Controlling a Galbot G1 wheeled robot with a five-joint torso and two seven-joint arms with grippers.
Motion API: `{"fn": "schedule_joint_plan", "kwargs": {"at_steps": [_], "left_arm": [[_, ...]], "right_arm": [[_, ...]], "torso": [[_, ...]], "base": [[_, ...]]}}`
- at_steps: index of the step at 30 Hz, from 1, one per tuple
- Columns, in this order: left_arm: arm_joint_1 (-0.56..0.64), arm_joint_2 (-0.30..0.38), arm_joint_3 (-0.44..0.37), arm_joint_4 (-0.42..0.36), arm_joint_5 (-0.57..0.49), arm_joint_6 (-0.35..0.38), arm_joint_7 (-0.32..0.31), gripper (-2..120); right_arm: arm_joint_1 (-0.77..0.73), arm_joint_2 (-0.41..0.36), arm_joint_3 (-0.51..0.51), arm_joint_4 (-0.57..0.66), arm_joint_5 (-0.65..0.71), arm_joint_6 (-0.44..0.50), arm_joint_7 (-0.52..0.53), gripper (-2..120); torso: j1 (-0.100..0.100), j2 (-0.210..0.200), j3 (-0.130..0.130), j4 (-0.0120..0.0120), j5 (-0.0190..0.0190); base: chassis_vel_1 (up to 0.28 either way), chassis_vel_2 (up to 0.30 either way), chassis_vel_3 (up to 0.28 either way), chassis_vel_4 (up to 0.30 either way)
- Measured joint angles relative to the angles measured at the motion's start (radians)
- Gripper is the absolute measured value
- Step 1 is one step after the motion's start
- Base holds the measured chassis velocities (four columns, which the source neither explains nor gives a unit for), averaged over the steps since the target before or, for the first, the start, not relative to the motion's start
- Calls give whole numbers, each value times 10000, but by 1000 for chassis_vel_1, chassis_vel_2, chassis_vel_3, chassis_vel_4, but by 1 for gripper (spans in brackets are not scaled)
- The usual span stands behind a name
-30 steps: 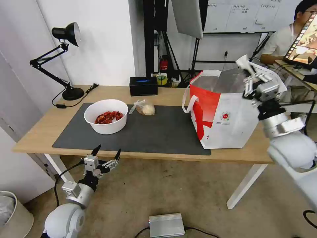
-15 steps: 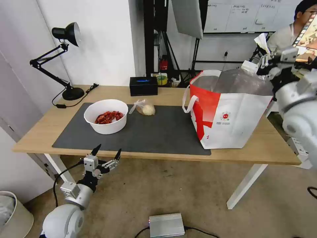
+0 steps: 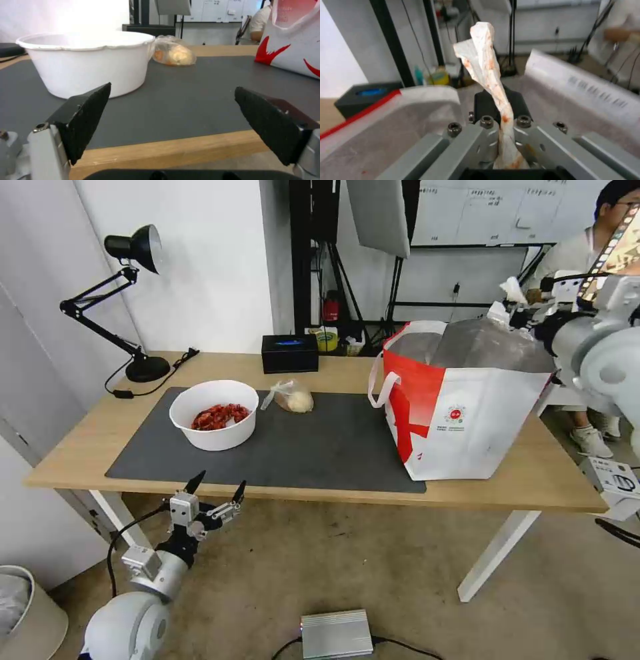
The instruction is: Pick up the trash from the table and place it into the takeout bag.
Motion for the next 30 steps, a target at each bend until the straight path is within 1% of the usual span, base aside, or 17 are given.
{"fn": "schedule_joint_plan", "kwargs": {"at_steps": [4,7,8,10,11,13,15,18,19,20,21,22,23,25,26,28,30], "left_arm": [[-15,2,-18,-3,-13,2,0,100],[-34,-14,-34,-22,-25,11,1,100],[-34,-14,-34,-22,-25,11,1,100],[-42,-34,-45,-32,-35,18,1,100],[-42,-34,-45,-32,-35,18,1,100],[-45,-38,-75,-32,-48,20,4,100],[-46,-38,-88,-32,-53,21,5,100],[-47,-45,-108,-31,-69,22,11,100],[-47,-45,-108,-31,-69,22,11,100],[-48,-50,-108,-32,-71,22,12,100],[-48,-50,-108,-32,-71,22,12,100],[-48,-52,-109,-31,-72,23,13,100],[-49,-54,-108,-32,-73,23,13,100],[-49,-55,-107,-31,-73,23,13,100],[-49,-58,-104,-33,-73,23,13,100],[-49,-62,-99,-46,-73,26,14,100],[-47,-65,-94,-60,-73,27,14,100]], "right_arm": [[422,154,-288,-292,458,-416,210,0],[829,254,-615,-592,843,-925,376,11],[829,254,-615,-592,843,-925,376,11],[1008,307,-793,-701,1208,-1133,552,23],[1008,307,-793,-701,1208,-1133,552,23],[1033,310,-881,-714,1304,-1151,600,34],[1028,303,-899,-707,1330,-1151,609,38],[933,261,-901,-648,1381,-1148,613,53],[933,261,-901,-648,1381,-1148,613,53],[876,248,-857,-621,1397,-1139,611,60],[876,248,-857,-621,1397,-1139,611,60],[813,235,-800,-582,1410,-1128,603,67],[771,222,-763,-548,1416,-1123,596,70],[753,216,-749,-534,1417,-1121,593,71],[703,202,-711,-496,1419,-1116,584,75],[614,179,-649,-436,1430,-1108,567,89],[540,166,-600,-399,1427,-1100,552,92]], "torso": [[0,0,0,0,-3],[0,0,0,1,-3],[0,0,0,1,-3],[0,0,0,0,-2],[0,0,0,0,-2],[0,0,0,0,-2],[0,0,-1,0,-2],[0,1,-1,-1,-1],[0,1,-1,-1,-1],[0,0,0,0,-2],[0,0,0,0,-2],[0,0,0,0,-2],[0,0,0,-1,-1],[0,0,0,0,-2],[0,0,-1,0,-2],[-1,0,-2,-1,-2],[0,1,-2,-1,-1]], "base": [[0,0,0,0],[0,0,0,0],[0,0,0,0],[0,0,0,0],[0,0,0,0],[0,0,0,0],[0,0,0,0],[0,0,0,0],[0,0,0,0],[0,0,0,0],[0,0,0,0],[0,0,0,0],[0,0,0,0],[0,0,0,0],[0,0,0,0],[0,0,0,0],[0,0,0,0]]}}
